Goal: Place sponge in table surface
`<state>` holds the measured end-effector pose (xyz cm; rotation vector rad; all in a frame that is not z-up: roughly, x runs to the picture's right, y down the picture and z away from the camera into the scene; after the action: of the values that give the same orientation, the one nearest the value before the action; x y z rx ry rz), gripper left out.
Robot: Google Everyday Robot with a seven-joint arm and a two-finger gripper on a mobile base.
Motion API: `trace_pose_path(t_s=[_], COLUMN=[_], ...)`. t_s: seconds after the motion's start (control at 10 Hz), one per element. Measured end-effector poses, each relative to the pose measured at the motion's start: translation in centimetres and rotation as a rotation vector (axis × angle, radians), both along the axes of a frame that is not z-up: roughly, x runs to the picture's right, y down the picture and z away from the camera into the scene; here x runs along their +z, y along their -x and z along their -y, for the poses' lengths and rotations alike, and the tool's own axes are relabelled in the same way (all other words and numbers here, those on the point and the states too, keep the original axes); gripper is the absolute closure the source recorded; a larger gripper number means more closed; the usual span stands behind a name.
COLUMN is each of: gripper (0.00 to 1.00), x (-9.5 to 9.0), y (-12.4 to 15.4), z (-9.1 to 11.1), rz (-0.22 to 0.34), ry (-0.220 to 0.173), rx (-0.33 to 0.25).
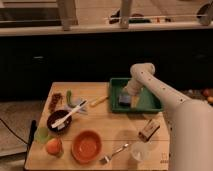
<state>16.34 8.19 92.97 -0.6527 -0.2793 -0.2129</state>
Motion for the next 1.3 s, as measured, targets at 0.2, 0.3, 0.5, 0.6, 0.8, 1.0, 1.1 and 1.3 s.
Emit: trace_pose_path(t_s=[0.2, 0.3, 0.5, 0.6, 0.8, 1.0, 1.1, 1.3], gripper=[0.2, 0.2, 0.21, 0.25, 0.35, 0.64, 0.76, 0.95], x=[0.6, 0.9, 1.7, 2.0, 2.4, 2.0, 1.6, 0.2], y=[0.1, 0.0, 0.2, -0.1, -0.7, -1.5, -1.8, -2.2], z=[-0.3, -0.5, -0.8, -0.9, -1.3, -1.2, -0.9, -0.1], rz=[-0.015, -0.021, -0.027, -0.035, -0.049, -0.054, -0.054, -0.043], ry=[0.003, 0.008, 0.022, 0.032, 0.042, 0.033, 0.021, -0.004], rx=[0.024, 0.032, 0.042, 0.047, 0.052, 0.06, 0.061, 0.062])
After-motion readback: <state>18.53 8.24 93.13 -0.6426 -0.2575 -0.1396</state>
